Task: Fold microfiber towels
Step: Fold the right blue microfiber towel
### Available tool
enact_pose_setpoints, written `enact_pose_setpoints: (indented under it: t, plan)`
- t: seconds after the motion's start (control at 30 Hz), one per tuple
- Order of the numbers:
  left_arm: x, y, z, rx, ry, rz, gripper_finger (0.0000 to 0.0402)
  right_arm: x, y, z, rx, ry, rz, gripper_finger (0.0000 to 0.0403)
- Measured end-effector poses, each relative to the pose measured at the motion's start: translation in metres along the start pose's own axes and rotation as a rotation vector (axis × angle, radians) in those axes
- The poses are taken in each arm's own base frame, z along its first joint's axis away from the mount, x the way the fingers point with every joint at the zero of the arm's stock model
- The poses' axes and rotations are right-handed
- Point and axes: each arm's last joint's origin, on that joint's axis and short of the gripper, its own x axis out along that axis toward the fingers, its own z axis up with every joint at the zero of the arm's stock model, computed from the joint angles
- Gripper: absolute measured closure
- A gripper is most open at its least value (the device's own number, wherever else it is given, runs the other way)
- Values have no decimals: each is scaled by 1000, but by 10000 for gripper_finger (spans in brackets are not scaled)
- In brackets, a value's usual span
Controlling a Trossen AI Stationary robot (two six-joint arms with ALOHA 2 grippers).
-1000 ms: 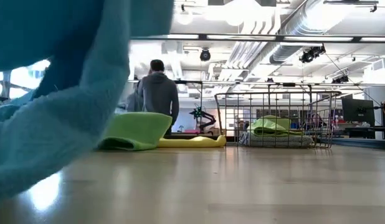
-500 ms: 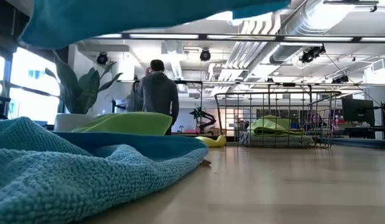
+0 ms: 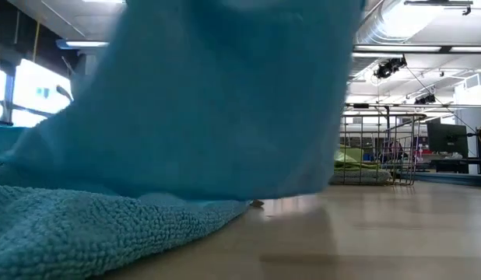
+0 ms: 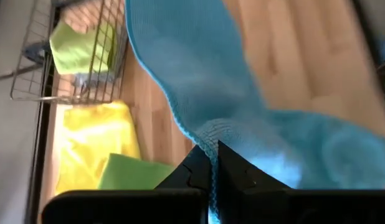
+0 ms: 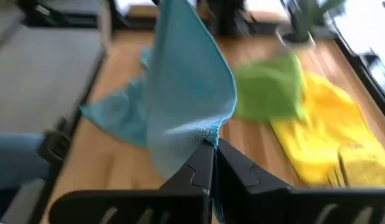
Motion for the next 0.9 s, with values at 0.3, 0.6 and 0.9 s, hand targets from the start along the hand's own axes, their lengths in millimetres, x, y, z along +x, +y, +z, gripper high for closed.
enact_pose_setpoints:
  t: [0.3,0.6,0.9]
  plan:
    - [71,38,13,130,178,73,401,-5,-12,-28,28,229,-198,403]
    - [95,110,14,30,219,212,401,-15,-24,-44,-104,374,-370,403]
    - [99,144,20,104,191,307,401,-20,-46,-46,-249,374,-661,403]
